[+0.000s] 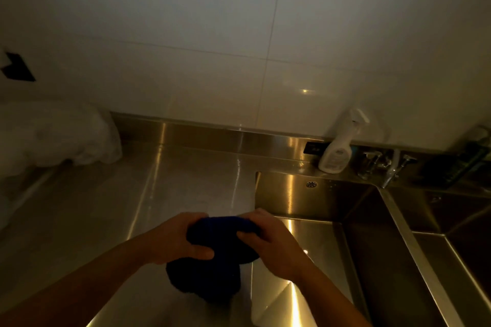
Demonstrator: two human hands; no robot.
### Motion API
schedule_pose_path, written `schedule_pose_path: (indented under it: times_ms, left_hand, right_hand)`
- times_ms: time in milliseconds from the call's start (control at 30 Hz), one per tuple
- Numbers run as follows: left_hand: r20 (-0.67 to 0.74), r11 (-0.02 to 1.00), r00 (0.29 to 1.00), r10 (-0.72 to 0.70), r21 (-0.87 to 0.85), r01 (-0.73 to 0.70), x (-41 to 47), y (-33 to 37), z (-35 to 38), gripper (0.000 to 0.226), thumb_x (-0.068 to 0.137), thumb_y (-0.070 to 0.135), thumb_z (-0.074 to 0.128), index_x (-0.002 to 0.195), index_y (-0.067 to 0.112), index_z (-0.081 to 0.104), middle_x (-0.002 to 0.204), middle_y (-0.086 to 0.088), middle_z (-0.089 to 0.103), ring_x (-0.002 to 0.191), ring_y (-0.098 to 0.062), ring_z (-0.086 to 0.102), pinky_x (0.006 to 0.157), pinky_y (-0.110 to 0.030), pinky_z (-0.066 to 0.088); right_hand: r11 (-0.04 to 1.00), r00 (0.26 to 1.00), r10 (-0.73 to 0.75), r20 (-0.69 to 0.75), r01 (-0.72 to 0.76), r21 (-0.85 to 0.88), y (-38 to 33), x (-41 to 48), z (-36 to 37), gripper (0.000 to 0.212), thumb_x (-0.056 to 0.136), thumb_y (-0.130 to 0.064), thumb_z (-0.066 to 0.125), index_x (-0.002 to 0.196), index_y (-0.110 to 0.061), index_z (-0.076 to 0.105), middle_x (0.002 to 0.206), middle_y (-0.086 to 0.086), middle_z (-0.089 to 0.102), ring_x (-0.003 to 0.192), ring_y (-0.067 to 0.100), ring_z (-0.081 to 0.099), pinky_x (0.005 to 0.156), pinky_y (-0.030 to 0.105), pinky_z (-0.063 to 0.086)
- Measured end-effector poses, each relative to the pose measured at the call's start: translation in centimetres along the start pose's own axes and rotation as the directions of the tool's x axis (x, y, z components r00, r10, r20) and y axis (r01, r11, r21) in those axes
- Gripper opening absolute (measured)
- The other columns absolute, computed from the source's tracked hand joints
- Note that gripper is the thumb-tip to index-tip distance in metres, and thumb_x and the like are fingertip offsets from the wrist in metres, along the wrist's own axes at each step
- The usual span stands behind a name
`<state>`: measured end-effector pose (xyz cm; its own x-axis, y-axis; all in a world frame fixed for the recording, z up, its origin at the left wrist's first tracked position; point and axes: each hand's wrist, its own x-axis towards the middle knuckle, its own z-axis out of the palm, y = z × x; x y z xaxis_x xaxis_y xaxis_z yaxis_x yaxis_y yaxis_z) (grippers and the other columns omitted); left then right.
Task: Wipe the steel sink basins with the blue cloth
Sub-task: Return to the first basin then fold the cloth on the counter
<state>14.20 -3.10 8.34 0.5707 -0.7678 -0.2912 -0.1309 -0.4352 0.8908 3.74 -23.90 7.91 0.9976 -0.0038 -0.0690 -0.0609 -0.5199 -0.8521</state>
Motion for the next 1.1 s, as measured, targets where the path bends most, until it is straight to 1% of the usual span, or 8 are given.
schedule_pose_path:
  times_ms: [167,333,467,567,700,867,967,1100]
  left_hand:
    - [0.158,0.998,0.987,0.007,0.057,-0.016,-0.8,-0.1,-3.2,0.079,0.065,0.037,0.082,0.131,0.037,0.039,0.126,0.003,0.057,0.110,-0.015,0.063,0.091,-0.038,0.055]
    - [-0.008,0.932,0.984,0.178,0.322,-0.166,-0.5,0.5,-3.2,0.093,0.054,0.069,0.074,0.133,0.057,0.026,0.141,0.020,0.026,0.127,0.000,0.035,0.102,-0.026,0.040]
    - [-0.068,0.877,0.950,0.304,0.409,-0.251,0.6,-0.3,-1.5,0.055,0.079,0.035,0.068,0.124,0.050,0.039,0.113,0.032,0.046,0.104,0.009,0.050,0.081,-0.007,0.045]
    - [-0.197,0.897,0.950,0.241,0.418,-0.141,1.4,-1.7,-1.6,0.029,0.083,0.009,0.058,0.100,0.033,0.056,0.099,0.012,0.058,0.090,-0.004,0.057,0.083,-0.028,0.054]
    - [-0.066,0.956,0.974,0.215,0.219,-0.197,1.9,-1.9,0.2,0.028,0.076,0.032,0.067,0.099,0.038,0.053,0.099,0.018,0.058,0.095,0.001,0.060,0.082,-0.017,0.052]
    - [-0.261,0.966,0.953,0.156,0.240,-0.093,3.4,-2.1,1.3,0.023,0.086,0.011,0.055,0.075,0.029,0.045,0.069,0.002,0.057,0.058,0.001,0.057,0.052,-0.015,0.045]
    - [-0.407,0.966,0.893,0.192,0.238,-0.099,2.7,-1.1,-0.7,0.033,0.084,0.001,0.049,0.074,0.031,0.041,0.061,0.004,0.050,0.054,0.002,0.052,0.050,-0.014,0.040]
    - [-0.241,0.840,0.929,0.281,0.530,-0.117,0.0,0.7,-3.9,0.024,0.081,0.016,0.048,0.077,0.040,0.045,0.063,0.009,0.054,0.066,0.001,0.055,0.053,-0.014,0.034]
  right_hand:
    - [0.989,0.998,0.038,-0.046,-0.032,0.142,-1.9,1.3,1.4,0.023,0.089,-0.019,0.061,0.102,-0.037,0.065,0.097,-0.014,0.066,0.092,0.004,0.064,0.075,0.017,0.052]
    - [0.979,0.982,0.074,-0.175,-0.038,0.201,-4.2,3.0,3.5,0.017,0.083,-0.019,0.070,0.095,-0.030,0.066,0.088,-0.010,0.069,0.084,0.003,0.066,0.072,0.019,0.053]
    - [0.991,0.982,0.097,-0.164,-0.079,0.112,-5.3,3.6,3.7,0.018,0.082,-0.019,0.072,0.088,-0.032,0.063,0.082,-0.010,0.066,0.078,-0.004,0.065,0.063,0.011,0.049]
    - [0.981,0.976,0.151,-0.160,-0.129,0.143,-5.3,3.2,1.6,0.020,0.083,-0.020,0.071,0.092,-0.035,0.061,0.084,-0.005,0.067,0.075,-0.001,0.067,0.058,0.011,0.049]
    - [0.978,0.979,0.150,-0.136,-0.127,0.165,-5.5,3.0,-0.3,0.019,0.084,-0.018,0.071,0.091,-0.033,0.061,0.083,-0.005,0.066,0.071,0.001,0.067,0.059,0.012,0.049]
    - [0.990,0.992,0.122,0.009,-0.121,-0.076,-6.6,2.8,-1.1,0.026,0.085,-0.026,0.070,0.103,-0.038,0.055,0.086,-0.012,0.061,0.077,0.002,0.063,0.062,0.012,0.046]
    - [0.953,0.964,0.192,0.184,-0.138,-0.271,-6.5,2.2,-2.8,0.049,0.081,-0.024,0.073,0.122,-0.037,0.050,0.095,-0.014,0.058,0.085,0.004,0.061,0.067,0.016,0.050]
    - [0.811,0.911,0.310,0.270,-0.105,-0.576,-4.6,1.4,-3.7,0.047,0.080,-0.022,0.073,0.124,-0.024,0.056,0.119,-0.003,0.058,0.102,0.012,0.055,0.078,0.019,0.045]
